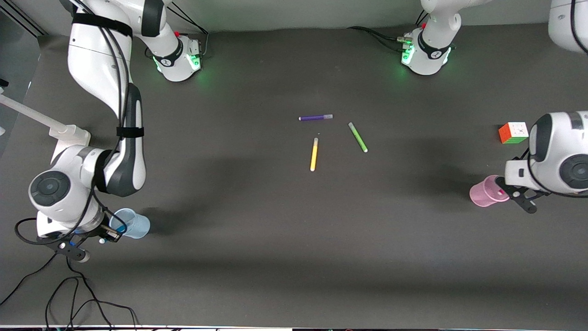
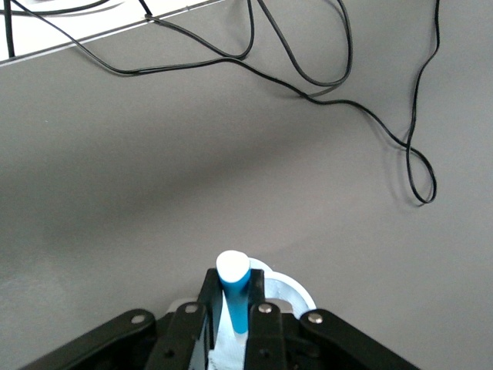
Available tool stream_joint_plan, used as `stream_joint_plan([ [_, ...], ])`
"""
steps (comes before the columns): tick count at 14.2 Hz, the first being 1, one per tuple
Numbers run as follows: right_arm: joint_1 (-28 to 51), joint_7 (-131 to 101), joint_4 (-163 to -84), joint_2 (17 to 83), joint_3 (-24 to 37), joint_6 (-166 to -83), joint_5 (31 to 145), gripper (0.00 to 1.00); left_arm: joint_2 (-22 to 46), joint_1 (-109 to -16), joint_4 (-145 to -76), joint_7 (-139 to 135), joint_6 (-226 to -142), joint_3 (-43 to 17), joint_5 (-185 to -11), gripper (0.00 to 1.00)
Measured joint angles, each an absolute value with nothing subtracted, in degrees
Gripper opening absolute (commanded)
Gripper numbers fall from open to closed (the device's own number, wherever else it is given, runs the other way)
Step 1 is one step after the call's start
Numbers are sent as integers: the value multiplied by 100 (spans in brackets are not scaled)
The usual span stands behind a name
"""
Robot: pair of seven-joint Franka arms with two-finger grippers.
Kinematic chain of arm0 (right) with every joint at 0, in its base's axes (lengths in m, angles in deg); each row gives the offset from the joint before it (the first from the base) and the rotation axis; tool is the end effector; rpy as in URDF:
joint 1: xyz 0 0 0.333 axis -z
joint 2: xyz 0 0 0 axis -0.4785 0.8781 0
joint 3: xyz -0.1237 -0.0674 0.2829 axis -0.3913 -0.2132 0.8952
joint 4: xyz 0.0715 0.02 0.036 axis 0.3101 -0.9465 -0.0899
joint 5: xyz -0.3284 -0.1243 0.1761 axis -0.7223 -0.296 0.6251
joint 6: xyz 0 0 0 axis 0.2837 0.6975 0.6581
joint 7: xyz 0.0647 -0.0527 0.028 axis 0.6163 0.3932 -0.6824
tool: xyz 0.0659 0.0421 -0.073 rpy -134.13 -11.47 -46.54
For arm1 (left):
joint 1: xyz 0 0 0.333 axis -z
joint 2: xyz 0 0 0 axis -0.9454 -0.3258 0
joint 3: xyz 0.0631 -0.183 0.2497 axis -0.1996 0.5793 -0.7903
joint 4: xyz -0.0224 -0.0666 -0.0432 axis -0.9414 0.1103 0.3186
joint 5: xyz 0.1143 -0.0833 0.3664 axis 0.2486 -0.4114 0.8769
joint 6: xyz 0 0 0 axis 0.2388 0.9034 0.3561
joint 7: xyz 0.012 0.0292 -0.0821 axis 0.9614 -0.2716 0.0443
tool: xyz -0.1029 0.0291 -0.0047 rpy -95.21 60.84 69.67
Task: Place pink and blue markers in matching cups
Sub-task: 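Drop the blue marker into the blue cup while the left gripper drops pink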
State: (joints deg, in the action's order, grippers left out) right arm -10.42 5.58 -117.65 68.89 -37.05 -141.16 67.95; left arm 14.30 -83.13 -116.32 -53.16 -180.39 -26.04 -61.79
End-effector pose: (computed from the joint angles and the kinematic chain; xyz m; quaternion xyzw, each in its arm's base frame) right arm 0.7029 -0.0113 0.3233 0.9620 -0.2099 0.1138 0.1324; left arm 0.6058 0.1058 0.2938 -0.8742 0.4301 0.1954 0.1119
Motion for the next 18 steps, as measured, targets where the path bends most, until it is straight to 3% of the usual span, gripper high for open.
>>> stream_joint_plan([
  [3, -1110, 441, -11982, 6887, -3766, -14273, 6793, 0, 1292, -8225, -11623, -5086, -18038, -2602, -5935, 0],
  [5, -1111, 258, -12052, 6879, -3784, -14274, 6793, 29, 1286, -8192, -11617, -5075, -18038, -2603, -5788, 0],
  [7, -1111, 135, -12109, 6865, -3797, -14287, 6793, 51, 1280, -8104, -11615, -4887, -18038, -2602, -5701, 24],
  [9, -1111, 107, -12123, 6860, -3800, -14301, 6793, 61, 1251, -8013, -11613, -4677, -18036, -2601, -5678, 32],
  [13, -1116, 101, -12123, 6857, -3802, -14364, 6793, 99, 1196, -7967, -11565, -4576, -18035, -2607, -5670, 38],
  [14, -1116, 101, -12121, 6852, -3805, -14374, 6793, 99, 1196, -7967, -11543, -4573, -18035, -2610, -5669, 39],
  [15, -1117, 100, -12112, 6837, -3811, -14380, 6793, 100, 1196, -7965, -11489, -4572, -18027, -2609, -5668, 46],
  [17, -1122, 69, -12102, 6714, -3822, -14371, 6793, 100, 1206, -7925, -11157, -4562, -17814, -2596, -5669, 64],
  [18, -1123, 25, -12096, 6608, -3831, -14318, 6793, 100, 1224, -7876, -10836, -4557, -17576, -2577, -5691, 82],
])
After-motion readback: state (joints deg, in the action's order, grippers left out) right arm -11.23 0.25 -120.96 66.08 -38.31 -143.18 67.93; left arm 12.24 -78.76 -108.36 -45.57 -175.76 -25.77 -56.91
